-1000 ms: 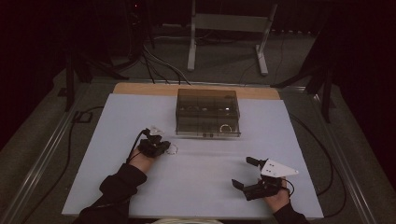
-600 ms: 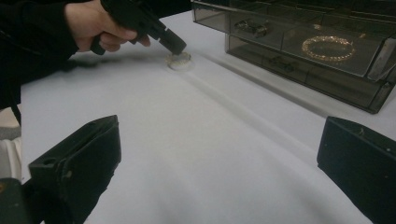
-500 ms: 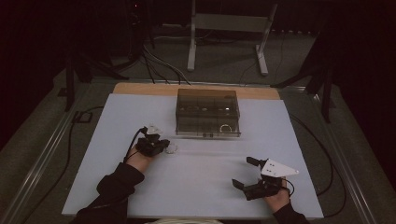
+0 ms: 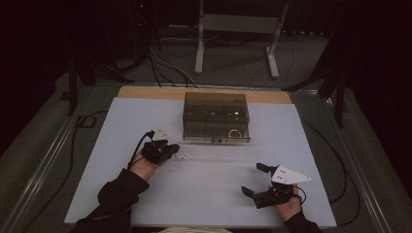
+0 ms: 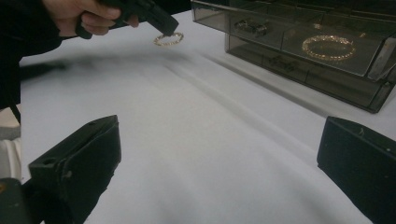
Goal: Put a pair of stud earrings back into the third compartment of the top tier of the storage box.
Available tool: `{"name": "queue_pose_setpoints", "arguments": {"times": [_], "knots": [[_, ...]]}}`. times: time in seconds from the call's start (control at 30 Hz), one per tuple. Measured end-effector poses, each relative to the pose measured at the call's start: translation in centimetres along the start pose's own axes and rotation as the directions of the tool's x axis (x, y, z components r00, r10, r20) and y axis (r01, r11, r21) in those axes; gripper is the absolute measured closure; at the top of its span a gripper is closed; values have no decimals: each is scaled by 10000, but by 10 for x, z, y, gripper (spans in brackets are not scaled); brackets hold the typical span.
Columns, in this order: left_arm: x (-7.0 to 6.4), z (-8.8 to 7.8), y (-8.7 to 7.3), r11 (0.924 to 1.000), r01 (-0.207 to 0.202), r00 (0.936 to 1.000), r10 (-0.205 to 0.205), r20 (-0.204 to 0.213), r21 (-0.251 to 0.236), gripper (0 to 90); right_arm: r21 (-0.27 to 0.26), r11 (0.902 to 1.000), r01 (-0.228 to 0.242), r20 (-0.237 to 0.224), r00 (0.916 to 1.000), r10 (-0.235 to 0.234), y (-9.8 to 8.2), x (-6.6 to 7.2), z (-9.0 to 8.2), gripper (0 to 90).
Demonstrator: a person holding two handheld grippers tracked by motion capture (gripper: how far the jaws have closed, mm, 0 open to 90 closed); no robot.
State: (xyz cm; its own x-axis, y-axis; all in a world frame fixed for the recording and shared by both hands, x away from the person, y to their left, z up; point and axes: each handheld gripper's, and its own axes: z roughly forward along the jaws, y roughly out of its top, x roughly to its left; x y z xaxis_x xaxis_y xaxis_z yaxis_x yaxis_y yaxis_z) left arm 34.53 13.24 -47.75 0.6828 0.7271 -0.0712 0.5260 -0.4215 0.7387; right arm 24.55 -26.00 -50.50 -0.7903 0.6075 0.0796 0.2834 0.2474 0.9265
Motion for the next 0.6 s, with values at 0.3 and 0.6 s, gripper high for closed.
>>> {"name": "queue_pose_setpoints", "arguments": {"times": [0.3, 0.6], "knots": [[-10, -11, 20, 9981, -452, 9986, 463, 256, -420, 881, -1, 10000, 12, -7, 10000, -12, 0, 1, 0, 0], [-15, -15, 48, 9950, -726, 9956, 764, 543, -680, 881, -9, 10000, -26, -28, 10000, 26, 0, -1, 0, 0]]}}
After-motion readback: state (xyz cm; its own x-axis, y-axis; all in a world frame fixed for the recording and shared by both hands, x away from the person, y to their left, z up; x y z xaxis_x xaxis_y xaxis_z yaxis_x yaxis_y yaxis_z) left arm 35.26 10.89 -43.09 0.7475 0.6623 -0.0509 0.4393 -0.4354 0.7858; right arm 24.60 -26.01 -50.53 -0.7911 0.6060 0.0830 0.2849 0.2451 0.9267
